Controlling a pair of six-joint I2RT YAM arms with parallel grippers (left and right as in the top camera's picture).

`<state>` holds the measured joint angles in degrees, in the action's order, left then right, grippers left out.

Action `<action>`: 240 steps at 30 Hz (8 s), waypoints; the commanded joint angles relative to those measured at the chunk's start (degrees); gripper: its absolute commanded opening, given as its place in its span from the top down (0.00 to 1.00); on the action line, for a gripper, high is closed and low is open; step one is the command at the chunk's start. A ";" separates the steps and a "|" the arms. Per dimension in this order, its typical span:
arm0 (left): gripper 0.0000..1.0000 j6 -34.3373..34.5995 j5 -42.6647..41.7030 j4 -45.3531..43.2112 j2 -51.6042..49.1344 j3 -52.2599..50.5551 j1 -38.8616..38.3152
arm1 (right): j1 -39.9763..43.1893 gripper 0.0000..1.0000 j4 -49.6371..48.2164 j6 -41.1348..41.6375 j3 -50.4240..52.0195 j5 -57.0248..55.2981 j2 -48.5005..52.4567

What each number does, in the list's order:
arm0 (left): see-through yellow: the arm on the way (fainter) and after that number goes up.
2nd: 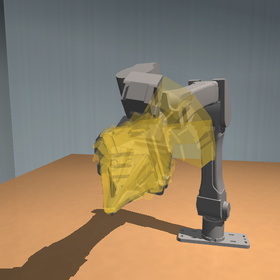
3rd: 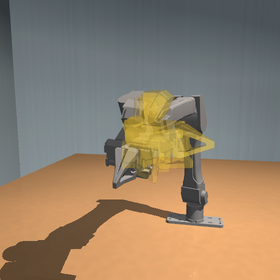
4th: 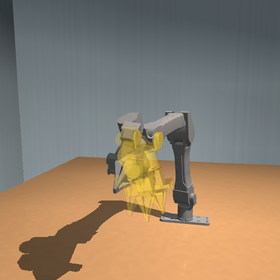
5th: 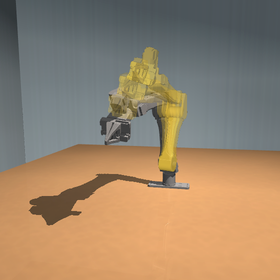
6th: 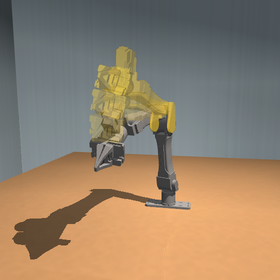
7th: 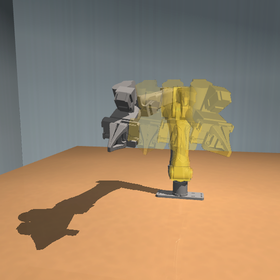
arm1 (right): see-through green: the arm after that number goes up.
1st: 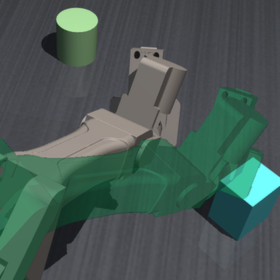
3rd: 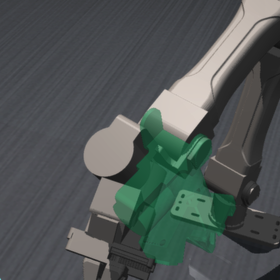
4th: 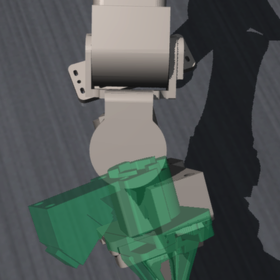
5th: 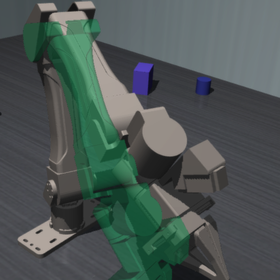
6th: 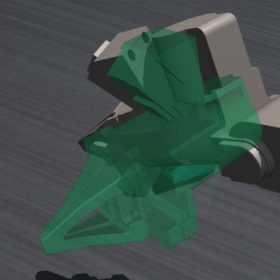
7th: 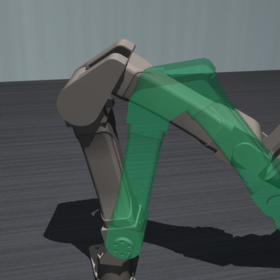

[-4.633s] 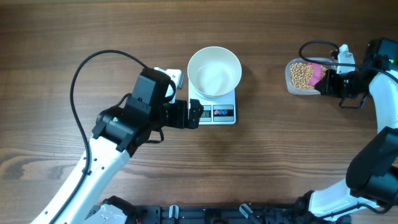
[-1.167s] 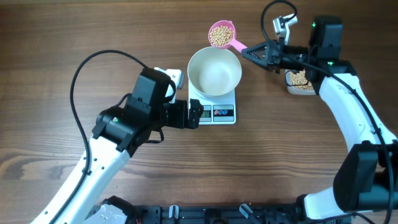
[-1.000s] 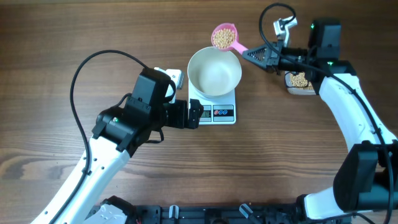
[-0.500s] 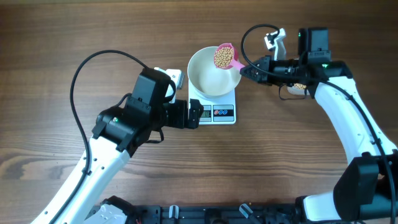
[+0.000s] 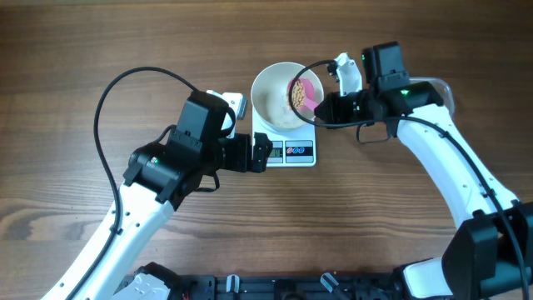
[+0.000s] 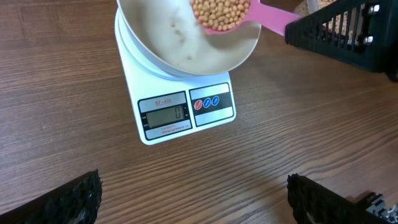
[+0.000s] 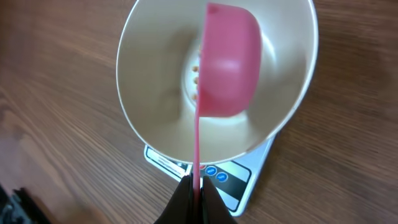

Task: Scoop item into bowl and weigh 150g on scale
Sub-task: 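Tip the scoop to pour soybeans into the bowl, then carry the empty scoop back to the soybean tub, then dip the scoop into the soybeans again and fill it, then lift the filled scoop and move it over the bowl, then tip the scoop to pour the soybeans into the bowl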

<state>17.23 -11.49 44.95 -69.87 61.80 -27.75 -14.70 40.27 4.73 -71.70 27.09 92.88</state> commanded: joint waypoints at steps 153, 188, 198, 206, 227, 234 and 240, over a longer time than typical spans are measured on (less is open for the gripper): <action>0.00 -0.31 -0.68 -0.13 -0.26 1.01 -0.26 | 49.75 0.96 17.77 -12.24 -4.28 29.09 14.49; 0.00 -0.31 -0.68 -0.13 -0.26 1.01 -0.26 | 30.75 0.96 10.32 4.02 -4.42 42.69 0.66; 0.00 -0.28 -0.68 -0.13 -0.26 1.01 -0.26 | 12.96 0.96 -7.76 16.81 -4.42 29.29 -0.52; 0.00 -0.28 -0.68 -0.13 -0.26 1.01 -0.26 | 3.76 0.96 -6.01 -3.34 -4.42 9.97 -0.68; 0.00 -0.28 -0.68 -0.13 -0.26 1.01 -0.26 | -9.99 0.96 -1.81 -20.24 -4.42 -26.25 -5.51; 0.00 -0.28 -0.68 -0.13 -0.26 1.01 -0.26 | -10.21 0.96 -0.42 -22.93 -4.39 -25.79 -10.47; 0.00 -0.28 -0.68 -0.13 -0.26 1.01 -0.26 | -11.41 0.96 -0.15 -26.91 -4.39 -27.96 -7.34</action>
<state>17.26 -11.86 44.93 -69.93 61.80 -27.77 -24.73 40.29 -19.49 -75.64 0.99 83.66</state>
